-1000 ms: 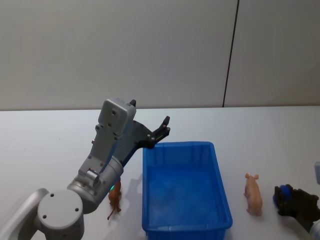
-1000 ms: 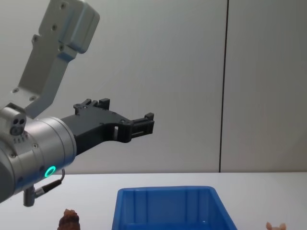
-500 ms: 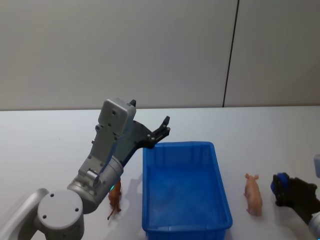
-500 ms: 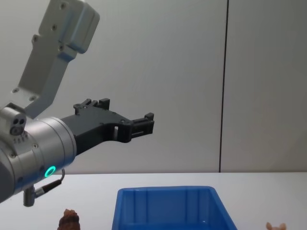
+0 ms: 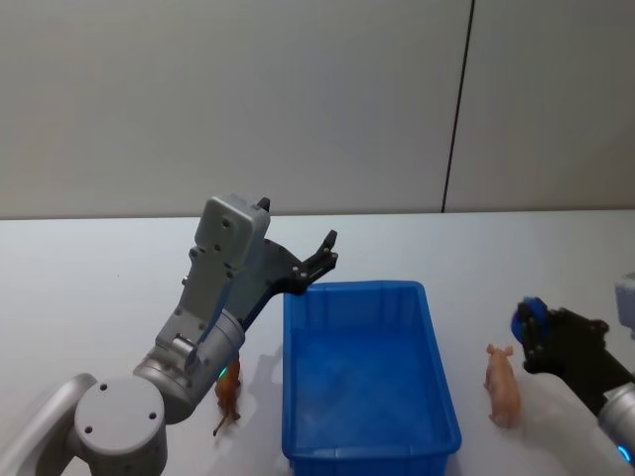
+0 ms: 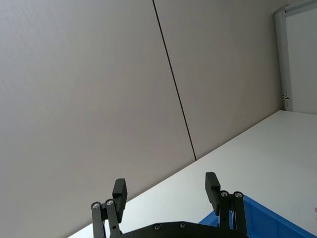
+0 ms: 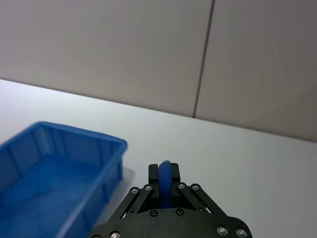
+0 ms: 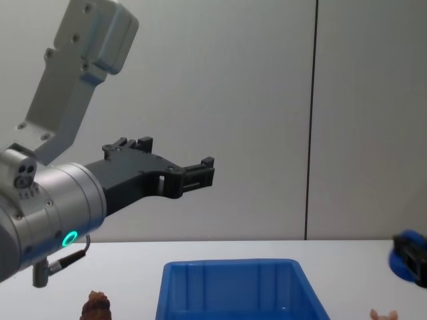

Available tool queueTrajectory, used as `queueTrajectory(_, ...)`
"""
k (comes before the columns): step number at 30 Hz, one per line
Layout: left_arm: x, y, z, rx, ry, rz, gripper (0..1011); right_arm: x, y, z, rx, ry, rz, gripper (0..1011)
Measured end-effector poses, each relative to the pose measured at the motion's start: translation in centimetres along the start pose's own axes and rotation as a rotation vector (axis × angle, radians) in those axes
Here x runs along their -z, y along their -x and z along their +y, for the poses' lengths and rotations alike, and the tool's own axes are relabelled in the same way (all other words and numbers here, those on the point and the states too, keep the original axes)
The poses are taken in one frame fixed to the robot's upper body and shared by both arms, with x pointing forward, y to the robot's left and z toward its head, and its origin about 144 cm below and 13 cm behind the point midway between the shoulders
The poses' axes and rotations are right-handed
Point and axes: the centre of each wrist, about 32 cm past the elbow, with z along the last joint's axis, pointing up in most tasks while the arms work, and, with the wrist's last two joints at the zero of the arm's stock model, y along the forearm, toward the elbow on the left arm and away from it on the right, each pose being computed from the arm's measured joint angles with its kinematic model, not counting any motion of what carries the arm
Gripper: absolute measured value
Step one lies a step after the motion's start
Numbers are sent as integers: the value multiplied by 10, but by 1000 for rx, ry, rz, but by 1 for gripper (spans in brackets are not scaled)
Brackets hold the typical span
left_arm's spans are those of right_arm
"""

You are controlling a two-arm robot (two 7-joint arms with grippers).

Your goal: Pick up the two dolls from the table and place them into the box.

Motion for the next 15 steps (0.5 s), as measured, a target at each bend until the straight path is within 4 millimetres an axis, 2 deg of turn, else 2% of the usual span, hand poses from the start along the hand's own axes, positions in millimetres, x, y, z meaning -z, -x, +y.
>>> queueTrajectory(8, 0, 0, 0, 0, 0, 0, 1001, -13, 9, 12, -95, -66, -9, 86)
queueTrajectory(15, 0, 0, 0, 0, 0, 0, 1001, -20, 21, 32, -201, -100, -16, 86)
